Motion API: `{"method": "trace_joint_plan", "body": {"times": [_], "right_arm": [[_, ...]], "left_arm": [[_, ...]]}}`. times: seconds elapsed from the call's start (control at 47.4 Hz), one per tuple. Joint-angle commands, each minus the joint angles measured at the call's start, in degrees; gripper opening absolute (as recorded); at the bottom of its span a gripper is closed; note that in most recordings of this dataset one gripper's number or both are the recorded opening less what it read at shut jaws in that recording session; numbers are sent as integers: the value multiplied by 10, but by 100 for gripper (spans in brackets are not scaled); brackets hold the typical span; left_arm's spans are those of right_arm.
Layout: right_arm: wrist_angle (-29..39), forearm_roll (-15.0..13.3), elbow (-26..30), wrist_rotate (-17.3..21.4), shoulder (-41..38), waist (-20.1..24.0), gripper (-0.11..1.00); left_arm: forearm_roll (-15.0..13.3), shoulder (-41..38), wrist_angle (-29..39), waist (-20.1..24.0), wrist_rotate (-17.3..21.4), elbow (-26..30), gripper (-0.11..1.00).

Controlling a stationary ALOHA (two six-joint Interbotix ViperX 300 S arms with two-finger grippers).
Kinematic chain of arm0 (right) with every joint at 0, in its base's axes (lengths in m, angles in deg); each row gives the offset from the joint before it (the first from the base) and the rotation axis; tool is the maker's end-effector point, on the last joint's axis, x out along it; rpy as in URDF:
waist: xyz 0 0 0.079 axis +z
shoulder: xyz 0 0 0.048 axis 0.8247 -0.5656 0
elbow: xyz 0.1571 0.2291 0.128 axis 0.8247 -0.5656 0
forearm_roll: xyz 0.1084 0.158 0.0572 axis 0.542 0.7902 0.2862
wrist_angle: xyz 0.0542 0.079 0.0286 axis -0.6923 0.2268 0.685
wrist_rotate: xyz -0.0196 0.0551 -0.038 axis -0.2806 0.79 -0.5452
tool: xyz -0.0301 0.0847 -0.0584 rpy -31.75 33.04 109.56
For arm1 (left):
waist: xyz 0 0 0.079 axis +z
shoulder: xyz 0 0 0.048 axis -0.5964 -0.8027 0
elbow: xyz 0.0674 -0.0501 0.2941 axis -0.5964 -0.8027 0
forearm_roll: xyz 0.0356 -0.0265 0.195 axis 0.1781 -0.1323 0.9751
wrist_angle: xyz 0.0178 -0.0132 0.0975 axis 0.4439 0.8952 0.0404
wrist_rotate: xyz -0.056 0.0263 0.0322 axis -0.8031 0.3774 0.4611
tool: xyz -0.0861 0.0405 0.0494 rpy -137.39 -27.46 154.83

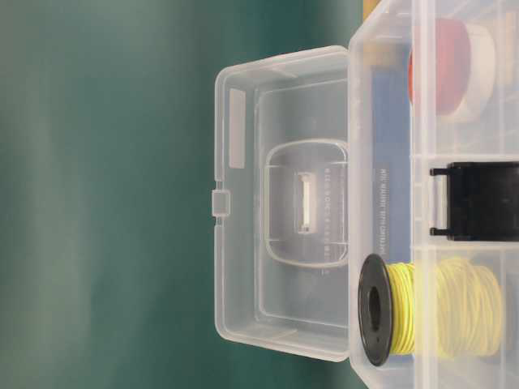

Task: Close the tool box with the left arm.
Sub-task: 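Raise the left gripper and move it over the open clear lid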

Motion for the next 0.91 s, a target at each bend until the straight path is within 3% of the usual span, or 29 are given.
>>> {"method": "trace_joint_plan", "body": {"times": [0.0,0.295,0.38,0.485,0.569,0.78,0.822,0.886], "right_arm": [[-5,-2,25,-10,-3,-6,0],[-6,-4,38,-13,-14,-21,0],[-5,-6,37,-13,-16,-25,0],[-5,-7,36,-13,-19,-29,0],[-5,-7,36,-13,-22,-31,0],[-3,-6,34,-13,-28,-34,0],[-3,-7,33,-13,-29,-35,0],[-3,-6,33,-13,-32,-37,0]], "left_arm": [[-15,-19,-10,16,16,29,0],[-17,-85,-15,76,76,132,0],[-18,-109,3,111,98,164,0],[-18,-142,30,170,99,206,2],[-19,-167,48,214,97,232,17],[-20,-254,86,295,98,295,77],[-20,-273,97,305,98,308,85],[-20,-304,117,318,98,332,89]]}}
